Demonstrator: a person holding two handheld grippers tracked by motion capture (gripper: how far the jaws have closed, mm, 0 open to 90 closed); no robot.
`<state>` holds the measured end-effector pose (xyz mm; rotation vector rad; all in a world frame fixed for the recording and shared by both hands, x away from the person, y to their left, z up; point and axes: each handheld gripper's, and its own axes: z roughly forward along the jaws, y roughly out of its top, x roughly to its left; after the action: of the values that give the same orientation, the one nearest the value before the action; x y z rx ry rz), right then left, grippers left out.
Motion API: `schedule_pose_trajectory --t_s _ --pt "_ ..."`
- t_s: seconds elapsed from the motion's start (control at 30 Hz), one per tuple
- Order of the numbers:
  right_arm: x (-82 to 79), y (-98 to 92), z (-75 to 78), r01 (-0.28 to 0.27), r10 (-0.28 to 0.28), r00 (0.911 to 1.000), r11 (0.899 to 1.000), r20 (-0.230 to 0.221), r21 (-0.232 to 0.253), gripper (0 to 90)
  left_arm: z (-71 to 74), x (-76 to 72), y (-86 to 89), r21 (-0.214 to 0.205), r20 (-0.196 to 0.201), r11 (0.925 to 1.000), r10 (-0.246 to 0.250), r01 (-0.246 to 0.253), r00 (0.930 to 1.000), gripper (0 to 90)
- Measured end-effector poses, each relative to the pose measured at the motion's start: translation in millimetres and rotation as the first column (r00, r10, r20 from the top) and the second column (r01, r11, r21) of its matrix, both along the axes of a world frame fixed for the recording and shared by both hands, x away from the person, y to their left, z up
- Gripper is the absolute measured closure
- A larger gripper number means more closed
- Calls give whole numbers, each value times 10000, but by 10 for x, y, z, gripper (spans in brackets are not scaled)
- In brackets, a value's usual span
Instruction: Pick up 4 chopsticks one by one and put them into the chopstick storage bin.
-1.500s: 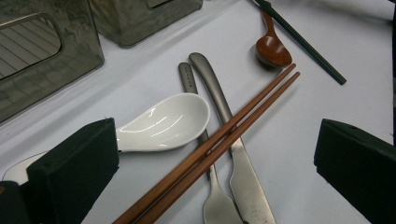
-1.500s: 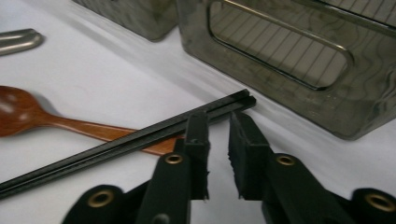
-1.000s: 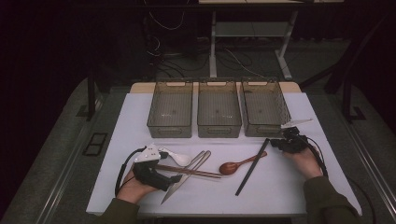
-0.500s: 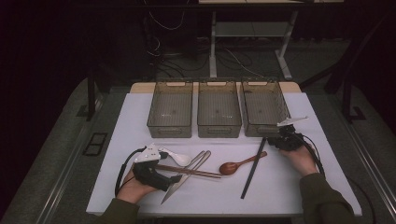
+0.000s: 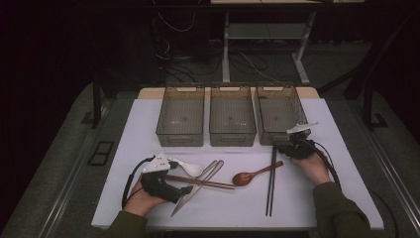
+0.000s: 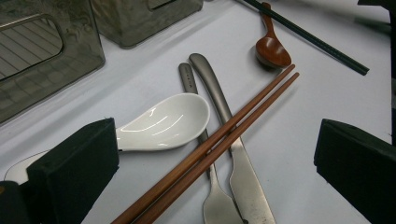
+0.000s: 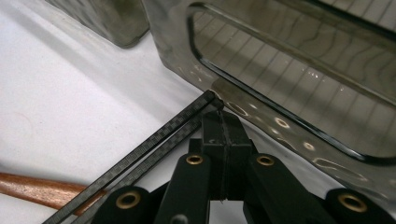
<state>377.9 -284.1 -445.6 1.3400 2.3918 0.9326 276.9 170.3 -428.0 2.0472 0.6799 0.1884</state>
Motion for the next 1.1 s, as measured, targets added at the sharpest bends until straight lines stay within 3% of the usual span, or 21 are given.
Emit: schedule_pose_trajectory --t_s 1.1 --pt "20 278 27 -686 687 9975 9976 175 -43 894 -3 -3 -3 19 -7 10000 -19 19 10000 0"
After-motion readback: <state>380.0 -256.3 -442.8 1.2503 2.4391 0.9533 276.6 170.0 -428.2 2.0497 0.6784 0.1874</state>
